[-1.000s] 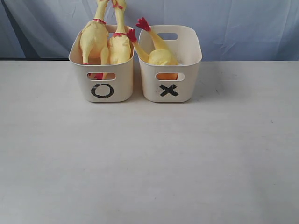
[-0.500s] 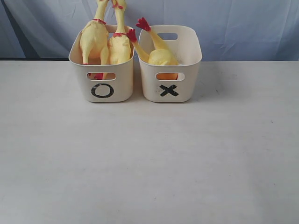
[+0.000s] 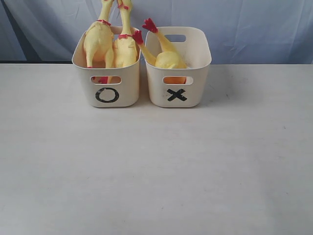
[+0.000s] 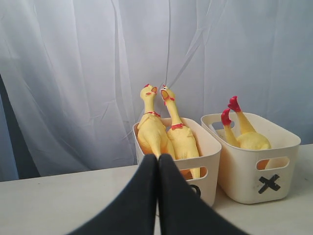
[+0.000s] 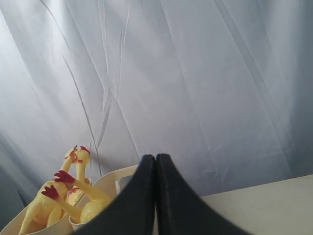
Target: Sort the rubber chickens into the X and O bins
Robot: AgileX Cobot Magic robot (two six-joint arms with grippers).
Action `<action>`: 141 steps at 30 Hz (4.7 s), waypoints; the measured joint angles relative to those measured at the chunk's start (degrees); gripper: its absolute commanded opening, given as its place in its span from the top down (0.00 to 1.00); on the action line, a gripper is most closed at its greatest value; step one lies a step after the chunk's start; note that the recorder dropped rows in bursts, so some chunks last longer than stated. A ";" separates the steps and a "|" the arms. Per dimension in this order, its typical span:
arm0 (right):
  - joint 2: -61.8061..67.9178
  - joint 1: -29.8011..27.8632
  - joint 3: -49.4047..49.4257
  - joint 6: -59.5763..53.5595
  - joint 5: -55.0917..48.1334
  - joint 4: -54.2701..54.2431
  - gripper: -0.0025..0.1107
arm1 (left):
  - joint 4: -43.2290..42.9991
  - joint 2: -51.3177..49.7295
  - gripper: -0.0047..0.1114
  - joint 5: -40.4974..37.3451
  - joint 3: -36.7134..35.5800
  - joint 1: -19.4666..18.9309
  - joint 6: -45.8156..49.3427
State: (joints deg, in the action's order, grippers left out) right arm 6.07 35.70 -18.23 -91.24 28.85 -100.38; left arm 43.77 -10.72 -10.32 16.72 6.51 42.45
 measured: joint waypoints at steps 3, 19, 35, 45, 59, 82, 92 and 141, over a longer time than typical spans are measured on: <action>-1.82 -1.96 0.00 0.00 -0.12 0.00 0.99 | 0.00 0.00 0.96 0.00 0.00 0.00 0.00; -5.73 -30.96 0.00 0.00 0.47 0.00 0.99 | 0.00 4.88 0.96 0.00 -0.05 -5.88 0.00; -5.83 -31.43 0.00 0.00 0.47 0.00 0.99 | 0.00 10.51 0.96 0.00 -0.51 -9.80 0.00; -5.83 -31.43 1.24 0.00 -19.53 2.95 0.99 | -28.16 10.51 0.96 0.12 -2.30 -9.80 0.13; -5.73 -31.43 17.75 0.00 -38.55 8.41 0.99 | -30.66 10.51 0.96 0.68 -13.80 -9.80 0.15; -5.73 -31.43 18.10 0.01 -33.20 7.16 0.99 | -32.01 10.51 0.96 -1.92 -16.43 -9.80 0.15; -5.73 -31.43 18.10 -0.22 -35.76 59.47 0.99 | -32.01 10.51 0.96 -1.92 -16.43 -9.80 0.15; -5.73 -31.43 18.10 -0.24 -46.56 97.00 0.99 | -39.55 10.51 0.96 -2.79 -16.43 -9.80 0.15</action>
State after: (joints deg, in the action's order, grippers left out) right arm 0.35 4.27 -0.13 -91.48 -17.71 -3.39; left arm 4.21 -0.21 -13.11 0.29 -3.29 42.60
